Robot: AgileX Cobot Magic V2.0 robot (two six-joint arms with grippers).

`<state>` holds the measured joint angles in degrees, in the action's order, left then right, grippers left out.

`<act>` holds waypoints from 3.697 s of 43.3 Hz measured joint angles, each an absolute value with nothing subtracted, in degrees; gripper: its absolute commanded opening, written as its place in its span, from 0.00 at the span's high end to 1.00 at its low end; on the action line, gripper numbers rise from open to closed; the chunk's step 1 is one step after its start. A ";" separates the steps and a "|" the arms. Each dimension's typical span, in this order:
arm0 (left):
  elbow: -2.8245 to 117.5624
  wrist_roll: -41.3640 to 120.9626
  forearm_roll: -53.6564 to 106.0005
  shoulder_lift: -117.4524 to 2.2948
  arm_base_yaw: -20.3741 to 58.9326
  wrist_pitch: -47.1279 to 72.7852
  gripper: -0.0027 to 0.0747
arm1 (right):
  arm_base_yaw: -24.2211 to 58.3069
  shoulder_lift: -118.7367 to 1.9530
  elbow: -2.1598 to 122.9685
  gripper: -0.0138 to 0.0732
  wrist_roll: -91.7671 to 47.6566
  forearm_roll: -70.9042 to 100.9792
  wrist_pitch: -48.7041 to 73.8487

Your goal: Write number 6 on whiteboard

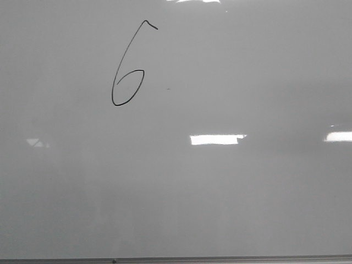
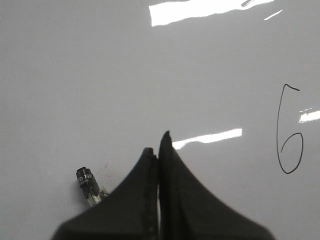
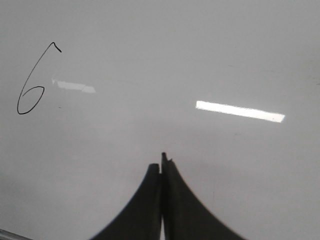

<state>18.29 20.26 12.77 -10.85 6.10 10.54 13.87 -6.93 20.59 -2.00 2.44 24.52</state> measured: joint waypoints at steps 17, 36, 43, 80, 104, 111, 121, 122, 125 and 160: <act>18.04 20.26 12.77 -10.85 6.10 10.54 0.99 | 13.87 -6.93 20.59 0.92 -2.00 2.44 24.52; 4.25 6.64 4.01 0.35 2.59 10.89 0.99 | 13.87 -6.93 20.56 0.92 -2.00 2.44 24.38; -0.35 3.67 3.05 0.35 2.49 11.04 0.99 | 13.87 -6.93 20.46 0.92 -2.00 2.44 24.38; -0.35 3.16 2.80 0.35 2.49 10.52 0.99 | 13.87 -6.93 20.46 0.92 -2.00 2.44 24.38; -0.35 3.13 2.80 0.35 2.49 10.52 0.99 | 12.44 -1.50 11.74 0.92 -1.90 2.44 21.27; -0.35 3.13 2.80 0.35 2.49 10.52 0.99 | 7.04 0.51 3.16 0.92 -1.90 3.36 17.47; -0.35 3.13 2.80 0.35 2.37 10.52 0.99 | 2.05 0.64 -1.50 0.92 -1.90 3.72 13.60; -0.35 3.13 2.80 0.35 2.37 10.52 0.99 | 1.92 0.64 -1.50 0.92 -1.90 3.72 13.31; -0.35 3.13 2.80 0.35 2.37 10.52 0.99 | 1.80 0.64 -1.50 0.92 -1.90 3.72 13.08; -0.35 3.13 2.80 0.35 2.28 10.52 0.99 | 1.80 0.64 -1.50 0.92 -1.90 3.72 12.83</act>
